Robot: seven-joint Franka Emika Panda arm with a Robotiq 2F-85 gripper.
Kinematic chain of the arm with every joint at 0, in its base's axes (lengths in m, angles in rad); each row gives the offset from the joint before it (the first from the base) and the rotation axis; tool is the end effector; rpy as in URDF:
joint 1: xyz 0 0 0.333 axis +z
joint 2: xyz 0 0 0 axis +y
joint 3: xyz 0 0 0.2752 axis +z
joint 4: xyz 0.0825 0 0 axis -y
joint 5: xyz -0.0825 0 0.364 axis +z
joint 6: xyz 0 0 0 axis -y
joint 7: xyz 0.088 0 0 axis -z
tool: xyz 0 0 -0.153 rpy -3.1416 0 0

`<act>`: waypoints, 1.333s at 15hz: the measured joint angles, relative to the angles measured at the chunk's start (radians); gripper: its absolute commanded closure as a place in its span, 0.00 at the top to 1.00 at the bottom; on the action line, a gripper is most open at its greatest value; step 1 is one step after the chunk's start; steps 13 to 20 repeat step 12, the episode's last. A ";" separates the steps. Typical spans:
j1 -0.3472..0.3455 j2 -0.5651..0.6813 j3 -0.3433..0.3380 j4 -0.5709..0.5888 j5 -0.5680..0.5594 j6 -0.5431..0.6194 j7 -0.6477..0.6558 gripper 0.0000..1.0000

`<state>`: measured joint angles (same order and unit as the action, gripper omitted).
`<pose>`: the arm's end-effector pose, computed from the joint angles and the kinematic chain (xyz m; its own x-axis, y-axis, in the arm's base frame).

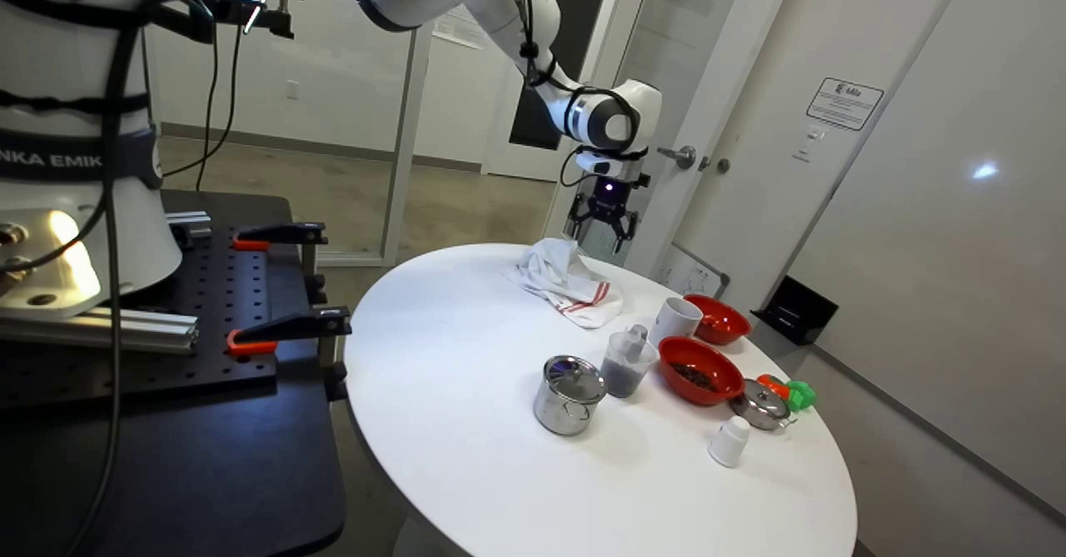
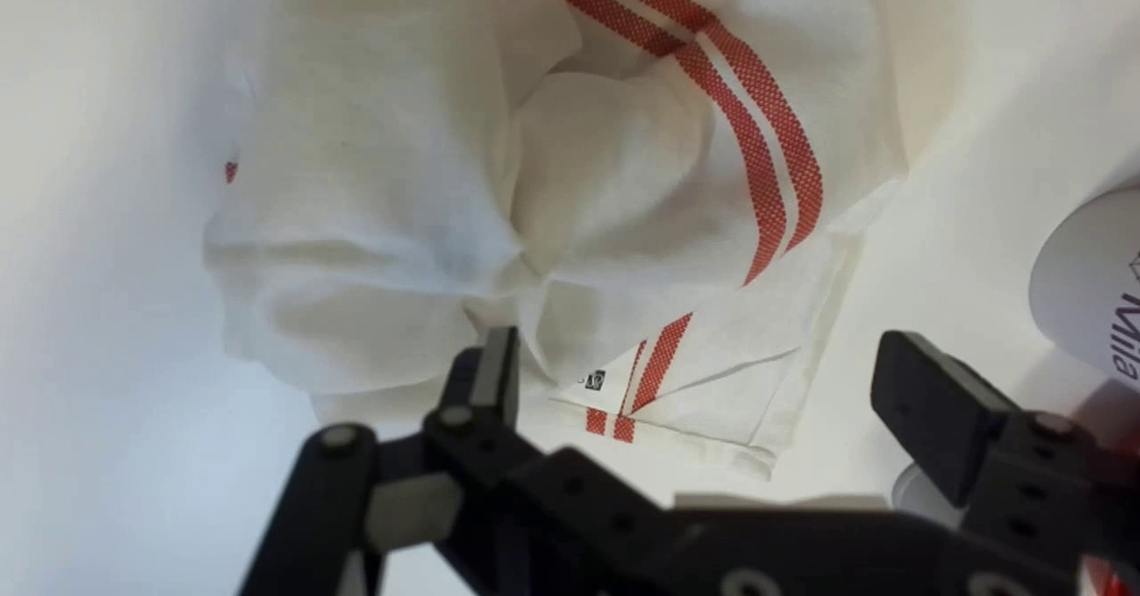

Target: Pick up the towel and place it back on the table

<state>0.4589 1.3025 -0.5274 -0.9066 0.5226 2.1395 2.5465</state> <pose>0.7204 0.1229 0.0696 -0.8155 -0.5787 -0.0098 -0.5763 0.8134 -0.0790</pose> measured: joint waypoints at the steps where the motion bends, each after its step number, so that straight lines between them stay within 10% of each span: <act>1: -0.008 -0.001 0.014 0.001 -0.011 0.004 0.001 1.00; 20: -0.014 -0.003 0.025 0.002 -0.017 0.008 0.001 1.00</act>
